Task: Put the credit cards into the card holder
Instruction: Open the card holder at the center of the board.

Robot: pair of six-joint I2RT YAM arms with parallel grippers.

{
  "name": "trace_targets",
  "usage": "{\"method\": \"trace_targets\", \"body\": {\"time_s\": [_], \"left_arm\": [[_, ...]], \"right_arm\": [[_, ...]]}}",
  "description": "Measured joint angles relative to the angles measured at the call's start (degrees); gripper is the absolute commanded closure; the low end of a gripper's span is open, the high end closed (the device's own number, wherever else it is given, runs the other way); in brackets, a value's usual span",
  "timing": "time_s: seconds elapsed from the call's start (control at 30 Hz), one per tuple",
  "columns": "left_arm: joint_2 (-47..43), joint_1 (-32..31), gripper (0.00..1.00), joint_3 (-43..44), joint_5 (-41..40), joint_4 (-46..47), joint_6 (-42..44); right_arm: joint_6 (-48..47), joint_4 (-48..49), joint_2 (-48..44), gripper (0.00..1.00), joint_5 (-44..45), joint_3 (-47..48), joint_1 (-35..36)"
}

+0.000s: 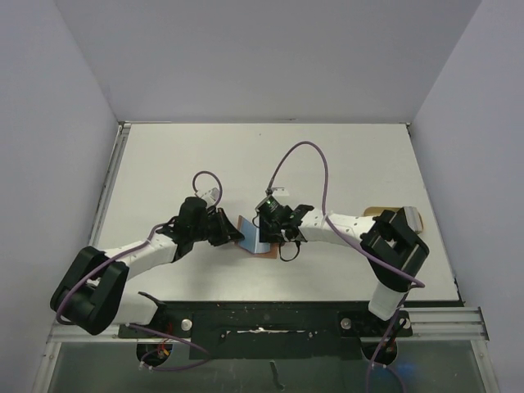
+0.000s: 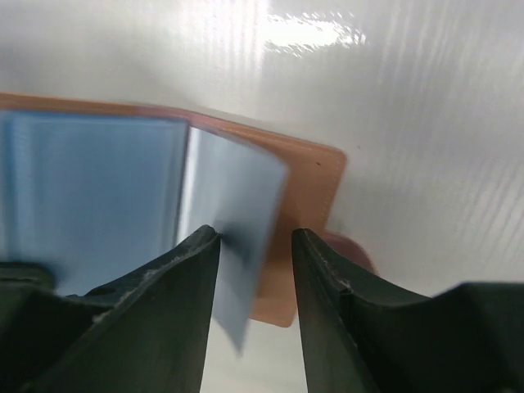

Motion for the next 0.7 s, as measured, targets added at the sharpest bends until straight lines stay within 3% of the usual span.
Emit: {"method": "trace_targets", "body": {"time_s": [0.1,0.27,0.4,0.5,0.7], "left_arm": [[1.31,0.0,0.99,-0.22,0.04,1.03,-1.18],[2.71,0.13,0.77,-0.68,-0.09,1.75,-2.64],[3.34,0.22,0.7,-0.59,-0.7,0.66,-2.36],[3.8,0.22,0.71,-0.22,-0.92,-1.4,-1.53],[3.89,0.22,0.97,-0.02,-1.33,-3.15,-0.46]], "right_arm": [[0.02,-0.5,0.02,0.62,0.5,-2.8,-0.04],[-0.37,-1.62,0.04,0.67,2.19,-3.13,-0.04],[-0.63,-1.86,0.04,0.68,2.84,-3.19,0.02],[-0.37,-1.53,0.04,0.69,3.08,-3.48,0.48],[-0.26,-0.87,0.02,0.7,5.09,-3.91,1.57]]}}
